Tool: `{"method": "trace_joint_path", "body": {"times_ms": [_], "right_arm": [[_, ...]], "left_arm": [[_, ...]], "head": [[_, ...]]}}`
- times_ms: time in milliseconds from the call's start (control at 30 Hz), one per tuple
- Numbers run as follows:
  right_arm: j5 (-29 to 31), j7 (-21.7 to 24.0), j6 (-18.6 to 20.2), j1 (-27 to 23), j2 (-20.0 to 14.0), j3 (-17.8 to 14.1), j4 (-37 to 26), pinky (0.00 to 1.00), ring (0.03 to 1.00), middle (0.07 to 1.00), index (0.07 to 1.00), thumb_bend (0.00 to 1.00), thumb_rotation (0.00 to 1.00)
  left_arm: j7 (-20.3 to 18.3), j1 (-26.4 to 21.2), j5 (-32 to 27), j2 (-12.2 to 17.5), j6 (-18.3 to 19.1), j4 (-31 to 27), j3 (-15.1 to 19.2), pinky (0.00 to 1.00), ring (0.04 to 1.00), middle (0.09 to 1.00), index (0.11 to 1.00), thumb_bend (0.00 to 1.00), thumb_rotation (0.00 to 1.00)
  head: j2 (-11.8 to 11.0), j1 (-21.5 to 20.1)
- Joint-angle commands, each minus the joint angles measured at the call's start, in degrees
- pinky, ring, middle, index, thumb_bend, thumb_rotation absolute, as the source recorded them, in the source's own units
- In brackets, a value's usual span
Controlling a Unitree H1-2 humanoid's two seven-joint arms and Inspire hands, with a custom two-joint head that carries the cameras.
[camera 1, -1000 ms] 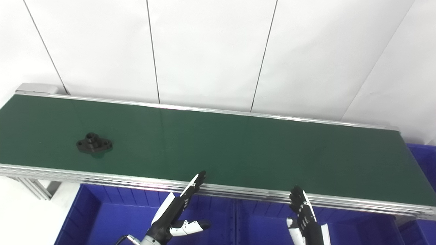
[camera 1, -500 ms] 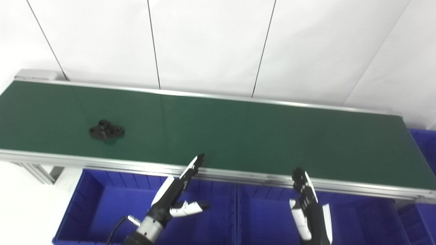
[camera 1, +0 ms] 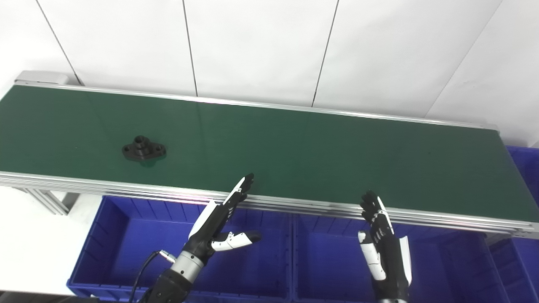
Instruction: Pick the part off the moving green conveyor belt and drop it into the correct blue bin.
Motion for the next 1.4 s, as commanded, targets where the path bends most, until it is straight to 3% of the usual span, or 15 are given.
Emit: {"method": "trace_joint_path", "body": {"times_ms": [0,33,100,167,367,600,1167,1267,1367], "right_arm": [[1.5,1.2,-2.4,0.2,-0.3,-0.6,-0.7,0.93,0.927,0.916,0.937,0.71,0.85],[2.4,1.6,-2.7,0.3,-0.4,-0.7,-0.4,0.95,0.933,0.917,0.938,0.72,0.83],[3.2,2.1,-3.2,0.7,-1.3,-1.3,0.8,0.96,0.941,0.919,0.939,0.72,0.84],[3.2,2.2,-3.3,0.8,-2.2,-1.6,2.0,0.96,0.941,0.922,0.941,0.72,0.85],[5.3,3.7,-3.3,0.5,-2.8,-2.4,4.9,0.94,0.932,0.930,0.943,0.71,0.87],[6.8,6.4,-3.3,0.4,-2.2,-4.1,6.2,0.97,0.957,0.945,0.959,0.62,0.88],[6.7,7.8,-3.3,-0.3,-0.7,-6.2,7.1,0.99,0.964,0.937,0.955,0.64,0.84],[5.3,6.6,-3.3,-0.4,-0.9,-6.1,5.3,0.96,0.951,0.935,0.950,0.68,0.79],[0.1,2.3,-3.3,-0.6,-2.4,-5.1,1.4,0.93,0.929,0.925,0.939,0.72,0.79]], "left_arm": [[0.0,-0.6,0.0,-0.9,-1.6,-0.5,-0.3,0.97,1.000,1.000,1.000,0.83,0.70],[-0.2,-0.5,-0.4,-1.1,-1.6,-0.3,-0.4,0.97,1.000,1.000,1.000,0.84,0.68],[0.2,-0.2,0.3,-1.7,-3.0,1.2,-0.9,0.96,1.000,1.000,1.000,0.83,0.67],[1.4,-0.2,2.3,-2.0,-4.4,2.7,-1.7,0.95,1.000,1.000,1.000,0.83,0.69],[4.3,-0.4,4.4,-2.5,-5.3,5.3,-3.1,0.97,1.000,1.000,1.000,0.82,0.66],[7.3,-1.1,4.8,-2.0,-5.3,6.8,-5.4,0.97,1.000,1.000,1.000,0.81,0.65],[13.1,-3.3,4.7,-0.2,-5.3,10.5,-10.6,1.00,1.000,1.000,1.000,0.81,0.65],[13.7,-3.6,4.4,0.1,-5.3,10.8,-11.5,1.00,1.000,1.000,1.000,0.80,0.64],[14.0,-4.1,3.7,0.1,-5.3,11.5,-11.9,1.00,1.000,1.000,1.000,0.80,0.62]], "head": [[-2.4,3.7],[-2.4,3.7],[-5.9,7.2],[-7.9,8.5],[-12.2,10.8],[-13.7,10.7],[-17.3,8.8],[-17.4,8.7],[-17.7,8.1]]}}
